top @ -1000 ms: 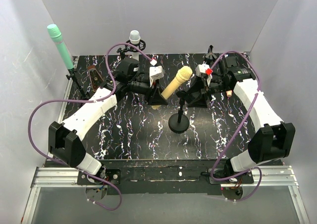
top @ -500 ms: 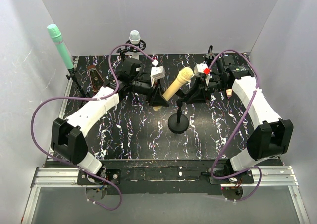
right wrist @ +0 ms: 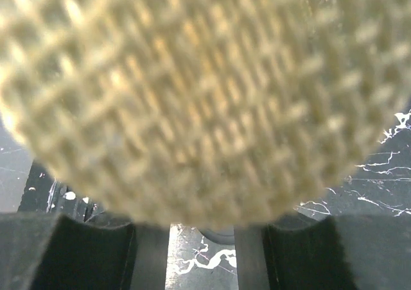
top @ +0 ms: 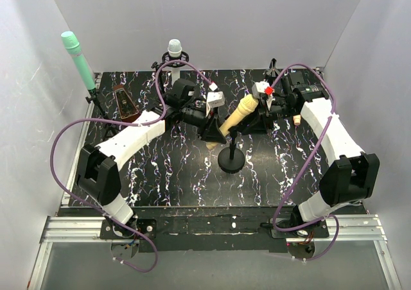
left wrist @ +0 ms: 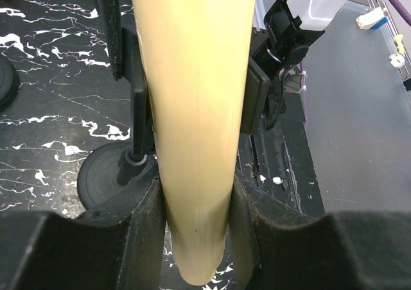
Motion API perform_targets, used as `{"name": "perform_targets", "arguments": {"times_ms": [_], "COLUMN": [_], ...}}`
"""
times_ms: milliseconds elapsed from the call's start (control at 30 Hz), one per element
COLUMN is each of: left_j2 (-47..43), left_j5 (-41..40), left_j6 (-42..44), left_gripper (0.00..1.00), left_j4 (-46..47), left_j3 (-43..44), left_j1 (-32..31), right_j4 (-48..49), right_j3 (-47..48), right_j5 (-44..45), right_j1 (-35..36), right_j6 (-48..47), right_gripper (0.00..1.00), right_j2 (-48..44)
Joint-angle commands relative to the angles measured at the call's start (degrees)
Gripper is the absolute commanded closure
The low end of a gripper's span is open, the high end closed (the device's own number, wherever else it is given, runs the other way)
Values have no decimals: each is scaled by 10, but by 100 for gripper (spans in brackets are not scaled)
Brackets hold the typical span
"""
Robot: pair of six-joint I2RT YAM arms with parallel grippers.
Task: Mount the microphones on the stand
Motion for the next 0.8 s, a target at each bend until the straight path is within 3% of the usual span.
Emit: {"name": "perform_targets", "arguments": {"times_ms": [0, 567, 700, 767], "left_j2": [8, 39, 40, 41], "left_j5": [-22, -84, -94, -97], "left_j6": [-3, 34, 38, 39], "left_gripper": [100, 100, 100, 100], "left_j4": [-33, -146, -149, -149], "left_j3": [32, 88, 89, 91], "left_j1": [-2, -4, -4, -4], "right_j4": [0, -2, -4, -3], "right_j3": [2, -21, -27, -31], "right_j5": [-52, -105, -116, -117], "right_j1": [4, 3, 2, 1], "right_j6": [28, 28, 28, 26], "right_gripper": [92, 99, 69, 59], "right_j2": [-10, -13, -10, -11]}}
